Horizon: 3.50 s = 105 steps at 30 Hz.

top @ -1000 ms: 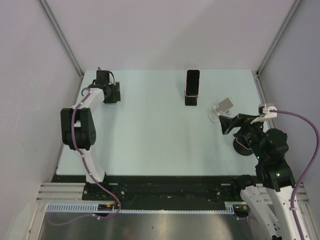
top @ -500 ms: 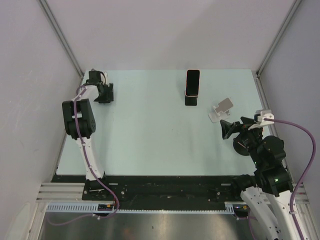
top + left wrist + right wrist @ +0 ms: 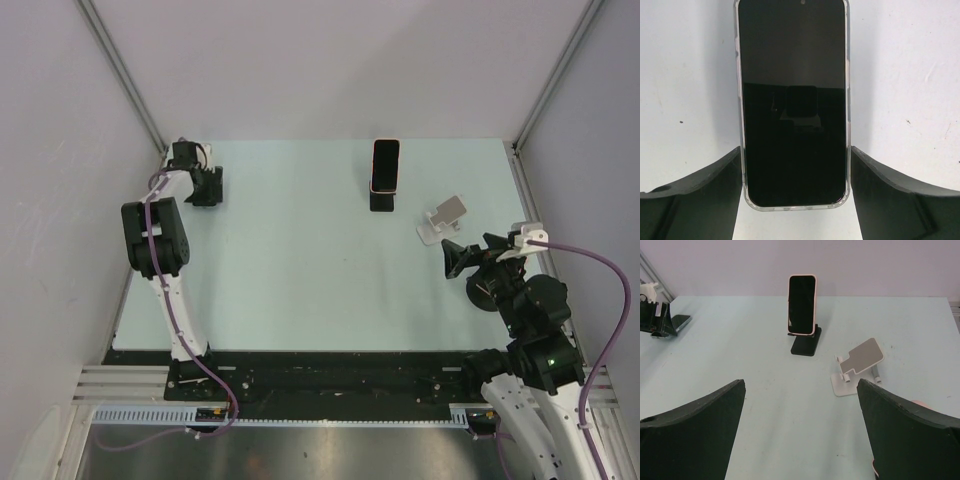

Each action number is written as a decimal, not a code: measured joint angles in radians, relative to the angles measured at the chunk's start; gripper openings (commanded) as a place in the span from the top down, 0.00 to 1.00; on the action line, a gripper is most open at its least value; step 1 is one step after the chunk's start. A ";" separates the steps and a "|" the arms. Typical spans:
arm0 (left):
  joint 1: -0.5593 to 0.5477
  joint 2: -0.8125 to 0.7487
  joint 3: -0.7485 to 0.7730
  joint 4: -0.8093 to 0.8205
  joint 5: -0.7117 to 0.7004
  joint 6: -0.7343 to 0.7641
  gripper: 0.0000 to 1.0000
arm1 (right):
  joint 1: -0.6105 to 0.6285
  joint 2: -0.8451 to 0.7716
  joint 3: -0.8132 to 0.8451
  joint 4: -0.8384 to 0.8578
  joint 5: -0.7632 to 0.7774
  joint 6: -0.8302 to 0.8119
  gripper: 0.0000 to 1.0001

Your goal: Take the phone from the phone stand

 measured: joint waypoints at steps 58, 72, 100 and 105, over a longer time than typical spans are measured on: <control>0.083 -0.014 -0.076 0.074 0.046 0.051 0.00 | 0.037 -0.034 -0.025 0.009 0.034 -0.025 0.00; 0.083 -0.027 -0.097 0.090 0.021 0.044 0.00 | 0.037 -0.051 -0.025 0.009 0.033 -0.025 0.00; -0.398 -0.731 -0.314 0.040 -0.141 -0.095 0.00 | 0.037 0.237 0.056 0.022 -0.058 0.067 0.00; -0.568 -0.928 -0.455 0.040 -0.167 -0.098 0.00 | 0.033 0.471 0.183 0.024 -0.110 0.120 0.00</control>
